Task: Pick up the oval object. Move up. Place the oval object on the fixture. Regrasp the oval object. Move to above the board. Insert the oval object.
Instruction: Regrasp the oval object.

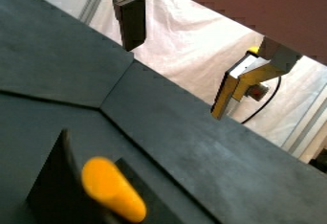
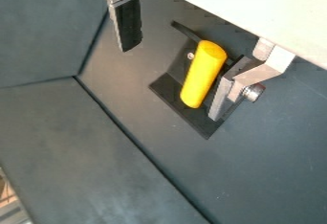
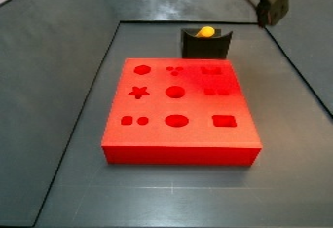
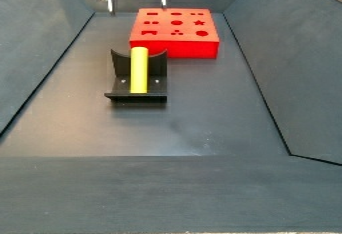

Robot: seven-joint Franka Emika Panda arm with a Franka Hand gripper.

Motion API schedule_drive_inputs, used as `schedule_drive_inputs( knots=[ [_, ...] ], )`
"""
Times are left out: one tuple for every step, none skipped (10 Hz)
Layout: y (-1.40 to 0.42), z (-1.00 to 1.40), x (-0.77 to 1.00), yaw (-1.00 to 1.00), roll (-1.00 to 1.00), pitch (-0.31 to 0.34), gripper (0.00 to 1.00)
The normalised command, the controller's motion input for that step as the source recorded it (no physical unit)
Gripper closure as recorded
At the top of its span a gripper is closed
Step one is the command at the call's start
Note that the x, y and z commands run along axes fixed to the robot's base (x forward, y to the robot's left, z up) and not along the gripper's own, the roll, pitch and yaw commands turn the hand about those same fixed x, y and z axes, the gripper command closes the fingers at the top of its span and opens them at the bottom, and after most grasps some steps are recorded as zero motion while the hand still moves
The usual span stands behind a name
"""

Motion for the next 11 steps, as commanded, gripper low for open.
schedule_drive_inputs(
  knots=[
    [0.05, -1.00, 0.07, 0.16, 0.08, -0.063, 0.00],
    [0.05, -1.00, 0.09, 0.11, 0.08, -0.108, 0.00],
    [0.04, -1.00, 0.10, 0.08, 0.08, -0.130, 0.00],
    [0.04, -1.00, 0.10, 0.05, 0.09, -0.135, 0.00],
    [0.03, -1.00, 0.11, 0.02, 0.08, -0.133, 0.00],
    [0.02, -0.84, 0.10, -0.02, 0.08, -0.108, 0.00],
    [0.01, -0.64, 0.09, -0.04, 0.08, -0.084, 0.00],
    [0.01, -0.50, 0.08, -0.05, 0.08, -0.068, 0.00],
    [0.01, -0.31, 0.07, -0.05, 0.08, -0.043, 0.00],
    [0.01, -0.22, 0.07, -0.04, 0.07, -0.032, 0.00],
    [0.00, 0.00, 0.00, 0.00, 0.00, 0.000, 1.00]
  ],
)
